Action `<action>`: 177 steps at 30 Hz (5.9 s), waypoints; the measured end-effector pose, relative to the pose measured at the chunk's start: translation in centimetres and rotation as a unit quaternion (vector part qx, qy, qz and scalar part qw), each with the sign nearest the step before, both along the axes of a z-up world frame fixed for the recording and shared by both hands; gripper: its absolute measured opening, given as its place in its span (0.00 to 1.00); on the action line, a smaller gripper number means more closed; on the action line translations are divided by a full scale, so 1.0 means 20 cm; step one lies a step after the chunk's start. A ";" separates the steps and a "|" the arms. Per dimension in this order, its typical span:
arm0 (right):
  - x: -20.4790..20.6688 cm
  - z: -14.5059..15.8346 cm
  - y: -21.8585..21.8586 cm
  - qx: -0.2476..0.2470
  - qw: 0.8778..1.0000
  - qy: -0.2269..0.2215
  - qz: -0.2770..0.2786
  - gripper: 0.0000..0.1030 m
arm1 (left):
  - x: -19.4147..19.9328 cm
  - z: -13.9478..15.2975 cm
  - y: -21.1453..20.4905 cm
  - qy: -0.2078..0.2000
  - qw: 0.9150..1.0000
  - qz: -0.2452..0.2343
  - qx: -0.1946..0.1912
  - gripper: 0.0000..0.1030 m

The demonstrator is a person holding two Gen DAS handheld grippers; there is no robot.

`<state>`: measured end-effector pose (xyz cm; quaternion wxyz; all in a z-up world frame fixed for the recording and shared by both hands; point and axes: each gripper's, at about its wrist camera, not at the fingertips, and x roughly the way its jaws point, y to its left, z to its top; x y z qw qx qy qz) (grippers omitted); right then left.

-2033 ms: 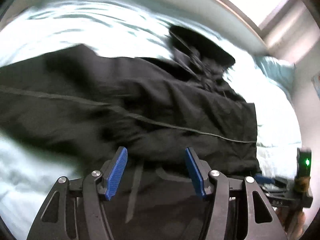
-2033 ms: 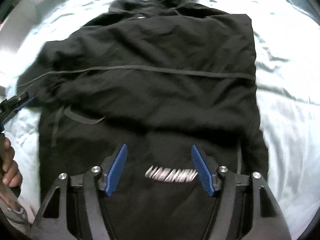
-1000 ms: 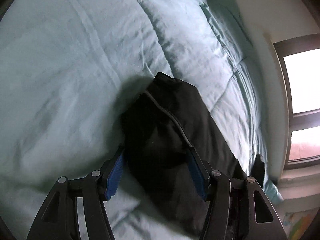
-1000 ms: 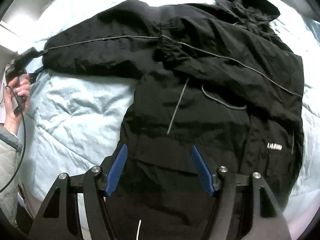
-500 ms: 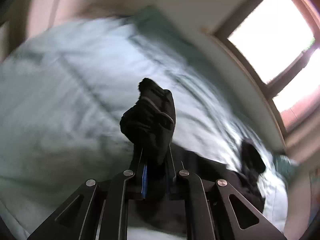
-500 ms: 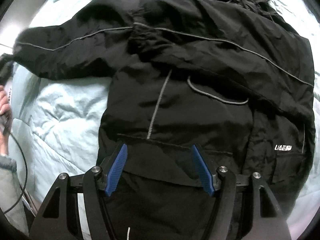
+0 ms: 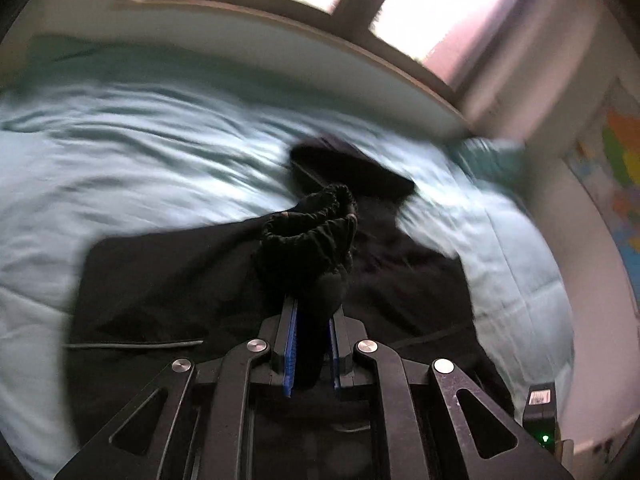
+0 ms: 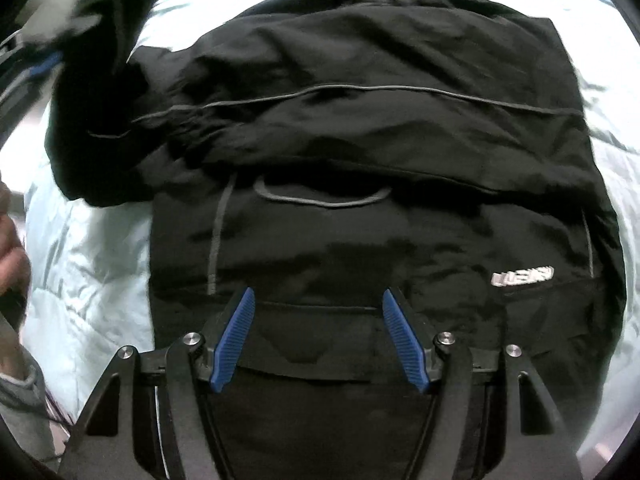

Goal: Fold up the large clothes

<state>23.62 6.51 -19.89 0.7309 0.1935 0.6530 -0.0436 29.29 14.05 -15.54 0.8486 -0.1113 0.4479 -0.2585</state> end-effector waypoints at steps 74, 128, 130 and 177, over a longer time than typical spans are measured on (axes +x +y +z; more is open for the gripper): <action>0.17 0.13 -1.32 -0.131 0.984 -0.088 -0.081 0.61 | 0.04 -0.40 -0.48 0.117 0.981 -0.076 0.133 0.58; 1.67 -0.12 -1.61 -0.001 0.989 -0.145 -0.017 0.51 | 1.42 -0.41 -0.64 0.065 0.990 0.074 0.101 0.58; 1.75 -0.19 -1.62 -0.003 0.991 -0.131 -0.024 0.51 | 1.49 -0.48 -0.65 0.071 0.985 0.087 0.133 0.57; 1.95 -0.45 -1.35 0.009 0.987 -0.100 0.127 0.43 | 1.66 -0.81 -0.56 0.170 0.984 -0.042 -0.029 0.48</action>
